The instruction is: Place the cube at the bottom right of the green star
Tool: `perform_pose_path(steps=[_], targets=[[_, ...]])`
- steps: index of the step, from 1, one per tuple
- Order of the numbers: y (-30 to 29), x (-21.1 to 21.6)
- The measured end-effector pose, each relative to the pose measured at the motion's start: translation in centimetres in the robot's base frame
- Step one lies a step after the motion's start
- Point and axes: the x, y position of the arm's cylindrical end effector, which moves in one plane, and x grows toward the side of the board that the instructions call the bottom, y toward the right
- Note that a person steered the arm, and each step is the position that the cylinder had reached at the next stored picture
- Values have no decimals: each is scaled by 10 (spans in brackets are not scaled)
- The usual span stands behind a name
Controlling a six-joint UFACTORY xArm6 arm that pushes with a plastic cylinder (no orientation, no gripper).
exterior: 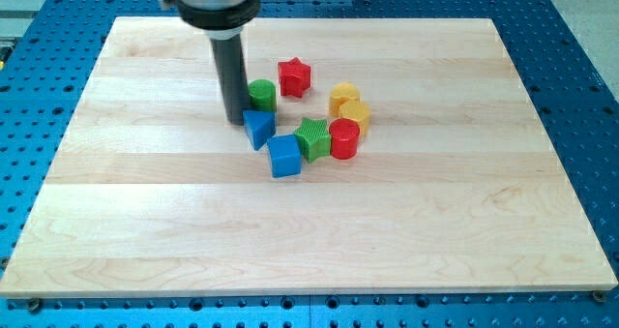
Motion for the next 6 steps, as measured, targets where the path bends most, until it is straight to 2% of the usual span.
perform_pose_path(steps=[1,2,4,5,6], targets=[[48,35],[70,80],[-20,85],[49,131],[145,148]])
